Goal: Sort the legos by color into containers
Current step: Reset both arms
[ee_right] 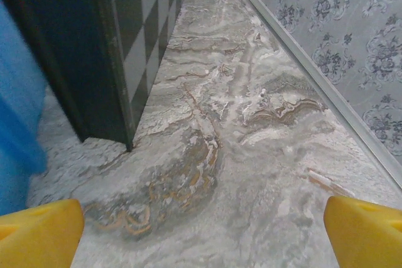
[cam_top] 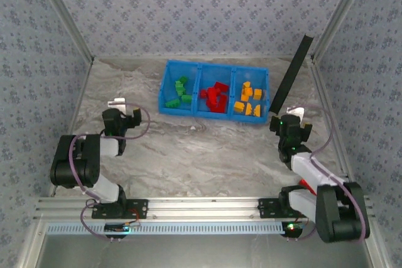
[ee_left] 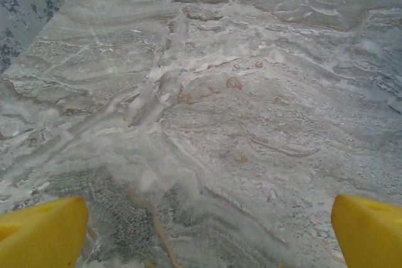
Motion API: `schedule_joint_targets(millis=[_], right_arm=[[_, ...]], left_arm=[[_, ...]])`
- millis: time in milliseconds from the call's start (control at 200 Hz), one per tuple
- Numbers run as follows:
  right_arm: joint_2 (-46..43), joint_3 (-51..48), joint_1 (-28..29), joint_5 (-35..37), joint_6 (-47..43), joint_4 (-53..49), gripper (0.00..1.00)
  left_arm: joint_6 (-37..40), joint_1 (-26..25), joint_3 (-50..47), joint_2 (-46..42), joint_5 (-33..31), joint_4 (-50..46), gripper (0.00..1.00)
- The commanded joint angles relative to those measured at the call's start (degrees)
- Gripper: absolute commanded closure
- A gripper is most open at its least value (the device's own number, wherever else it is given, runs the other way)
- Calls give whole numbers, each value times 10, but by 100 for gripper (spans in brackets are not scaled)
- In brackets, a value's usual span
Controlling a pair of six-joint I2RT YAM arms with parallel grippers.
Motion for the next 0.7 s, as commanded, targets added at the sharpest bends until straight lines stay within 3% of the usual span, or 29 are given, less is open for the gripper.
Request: schedule_joint_targets(millis=[0, 75, 135, 215, 280, 485, 645, 695], right_arm=[[63, -3, -17, -57, -16, 151, 0], [116, 0, -18, -80, -43, 217, 0], [131, 23, -13, -85, -56, 186, 0], [156, 12, -15, -108, -98, 261, 0], [170, 15, -30, -154, -98, 258, 0], [242, 7, -35, -197, -110, 330, 0], [239, 37, -74, -268, -86, 265, 0], [240, 38, -69, -256, -88, 266, 0]], left_arm=[[-9, 2, 8, -4, 16, 3, 1], [-9, 2, 8, -4, 17, 3, 1], [-9, 2, 8, -3, 16, 2, 1], [-8, 2, 8, -4, 17, 2, 1], [-9, 2, 8, -4, 16, 2, 1], [-9, 2, 8, -4, 17, 2, 1], [-9, 2, 9, -4, 16, 2, 1], [-8, 2, 9, -3, 17, 2, 1]])
